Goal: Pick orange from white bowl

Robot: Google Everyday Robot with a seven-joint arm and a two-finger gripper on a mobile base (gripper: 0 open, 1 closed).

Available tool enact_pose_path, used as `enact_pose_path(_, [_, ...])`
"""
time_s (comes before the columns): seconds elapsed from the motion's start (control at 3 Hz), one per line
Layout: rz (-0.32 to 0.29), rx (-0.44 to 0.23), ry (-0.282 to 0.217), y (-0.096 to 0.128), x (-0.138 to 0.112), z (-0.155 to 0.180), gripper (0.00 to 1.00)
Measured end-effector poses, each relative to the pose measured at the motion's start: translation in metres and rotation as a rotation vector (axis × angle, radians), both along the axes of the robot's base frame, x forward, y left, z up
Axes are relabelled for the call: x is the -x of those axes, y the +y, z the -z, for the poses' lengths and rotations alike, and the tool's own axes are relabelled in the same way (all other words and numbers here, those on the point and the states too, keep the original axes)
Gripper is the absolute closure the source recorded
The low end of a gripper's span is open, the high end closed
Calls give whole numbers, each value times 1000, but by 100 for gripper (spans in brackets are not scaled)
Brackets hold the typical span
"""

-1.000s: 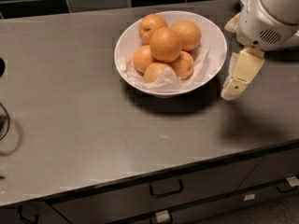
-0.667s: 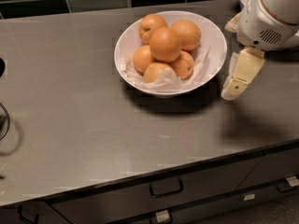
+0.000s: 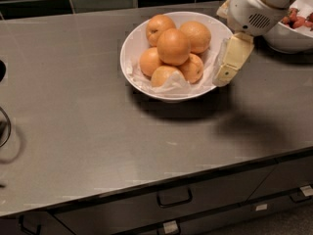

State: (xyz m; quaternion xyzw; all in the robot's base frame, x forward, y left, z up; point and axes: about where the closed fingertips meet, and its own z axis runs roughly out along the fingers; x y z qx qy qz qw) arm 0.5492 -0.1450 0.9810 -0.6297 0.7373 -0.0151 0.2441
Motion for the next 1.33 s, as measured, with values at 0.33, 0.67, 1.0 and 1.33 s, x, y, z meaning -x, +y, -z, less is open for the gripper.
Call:
enact_pose_path(0.33, [-21, -15, -28, 15, -15, -8, 0])
enact_pose_path(0.67, [-30, -112, -58, 27, -31, -11, 0])
enact_pose_path(1.0, [-30, -112, -58, 27, -31, -11, 0])
enact_pose_path(1.33, [-39, -104, -34, 39, -39, 6, 0])
